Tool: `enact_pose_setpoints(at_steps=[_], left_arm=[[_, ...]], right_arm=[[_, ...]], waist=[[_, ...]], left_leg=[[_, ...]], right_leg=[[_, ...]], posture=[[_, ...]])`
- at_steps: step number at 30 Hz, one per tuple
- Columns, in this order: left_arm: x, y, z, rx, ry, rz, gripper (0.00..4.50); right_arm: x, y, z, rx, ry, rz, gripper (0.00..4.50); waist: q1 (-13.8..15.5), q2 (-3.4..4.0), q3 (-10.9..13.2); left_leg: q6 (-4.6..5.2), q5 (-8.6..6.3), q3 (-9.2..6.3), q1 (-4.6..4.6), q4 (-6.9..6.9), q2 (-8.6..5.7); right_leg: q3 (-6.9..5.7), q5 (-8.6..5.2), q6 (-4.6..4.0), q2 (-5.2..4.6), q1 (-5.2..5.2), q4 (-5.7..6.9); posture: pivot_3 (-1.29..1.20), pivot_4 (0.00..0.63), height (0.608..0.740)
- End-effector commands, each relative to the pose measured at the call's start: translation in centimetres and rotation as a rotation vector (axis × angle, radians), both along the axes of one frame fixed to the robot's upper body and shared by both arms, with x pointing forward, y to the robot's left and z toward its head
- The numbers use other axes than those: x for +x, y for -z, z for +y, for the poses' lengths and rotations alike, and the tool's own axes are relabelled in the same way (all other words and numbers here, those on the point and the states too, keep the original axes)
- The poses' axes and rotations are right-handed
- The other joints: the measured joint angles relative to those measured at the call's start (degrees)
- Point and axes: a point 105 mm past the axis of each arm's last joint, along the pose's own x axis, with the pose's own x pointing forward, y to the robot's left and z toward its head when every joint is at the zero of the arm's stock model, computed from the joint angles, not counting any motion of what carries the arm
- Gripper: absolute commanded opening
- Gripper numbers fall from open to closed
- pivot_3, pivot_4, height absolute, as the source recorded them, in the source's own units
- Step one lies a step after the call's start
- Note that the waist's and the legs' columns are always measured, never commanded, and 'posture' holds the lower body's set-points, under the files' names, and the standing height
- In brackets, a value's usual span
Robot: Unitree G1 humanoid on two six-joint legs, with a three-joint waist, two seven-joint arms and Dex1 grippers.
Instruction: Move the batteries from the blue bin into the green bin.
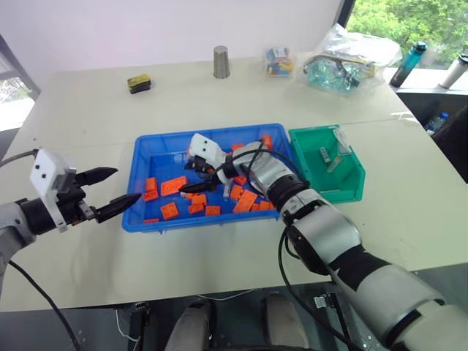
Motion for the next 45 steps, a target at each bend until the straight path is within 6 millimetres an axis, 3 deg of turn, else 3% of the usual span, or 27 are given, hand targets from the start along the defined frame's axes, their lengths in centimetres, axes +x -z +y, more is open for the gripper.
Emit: enact_pose_setpoints(at_steps=[1,4,6,9,12,25,30,37,45], left_arm=[[0.0,-0.8,-0.3,0.018,0.012,-0.044,4.50],[0.1,-0.9,-0.2,0.020,0.009,-0.047,4.50],[0.0,-0.8,-0.2,0.020,0.011,-0.046,4.50],[-0.1,-0.7,-0.3,0.019,0.016,-0.041,4.50],[-0.2,-0.5,-0.5,0.017,0.023,-0.034,4.50],[0.1,-0.3,-0.9,-0.001,0.049,-0.022,4.50],[0.0,-0.2,-1.3,0.007,0.095,-0.001,4.50],[0.1,-0.7,-1.0,0.033,0.127,0.010,4.50],[0.2,-0.6,-1.2,0.035,0.125,0.002,4.50]], right_arm=[[-0.4,-1.1,1.1,0.024,-0.039,-0.036,3.59],[-0.6,-0.6,1.2,0.012,-0.047,-0.037,3.59],[-0.7,-0.5,1.2,0.012,-0.048,-0.033,3.04],[-0.6,-0.5,1.3,0.016,-0.039,-0.035,1.72],[-0.5,-0.7,1.4,0.018,-0.031,-0.044,0.12],[0.5,-2.8,1.0,0.041,0.017,-0.065,0.12],[0.2,-1.7,1.6,-0.025,0.060,-0.033,2.30],[-1.1,-0.6,2.6,-0.058,0.097,0.092,2.30],[-0.6,-0.3,2.0,-0.074,0.224,0.140,2.30]], waist=[[-0.29,0.00,0.00],[-0.70,0.00,0.00],[-0.80,0.00,0.00],[-0.82,0.00,0.00],[-0.82,-0.01,-0.01],[-0.81,-0.01,-0.01],[-0.81,-0.01,-0.01],[-0.77,0.00,-0.02],[-0.67,-0.05,-0.06]], left_leg=[[0.00,0.00,-0.01,0.00,-0.01,0.00],[-0.04,0.02,-0.01,0.00,-0.11,0.00],[-0.06,0.03,0.00,0.00,-0.17,0.00],[-0.07,0.04,0.01,0.00,-0.21,0.00],[-0.08,0.05,0.01,0.00,-0.21,0.01],[-0.09,0.05,0.01,0.00,-0.20,0.01],[-0.09,0.05,0.01,0.00,-0.21,0.01],[-0.09,0.05,0.01,0.00,-0.23,0.02],[-0.09,0.05,0.00,0.00,-0.21,0.00]], right_leg=[[0.00,0.00,0.00,0.00,0.00,0.00],[0.00,0.00,0.00,0.00,-0.05,0.00],[0.01,0.00,0.00,0.00,-0.10,0.01],[0.01,0.00,0.00,0.00,-0.13,0.02],[0.01,0.00,0.00,0.00,-0.13,0.02],[0.02,0.00,-0.01,0.00,-0.13,0.03],[0.02,0.00,-0.01,0.00,-0.14,0.04],[0.03,0.00,-0.01,0.00,-0.17,0.07],[0.04,0.01,-0.02,-0.02,-0.16,0.08]], posture=[[0.00,0.150,0.727],[0.00,0.150,0.727],[0.00,0.150,0.727],[0.00,0.150,0.727],[0.00,0.150,0.727],[0.00,0.150,0.727],[0.00,0.150,0.727],[0.00,0.150,0.727],[0.00,0.150,0.727]])
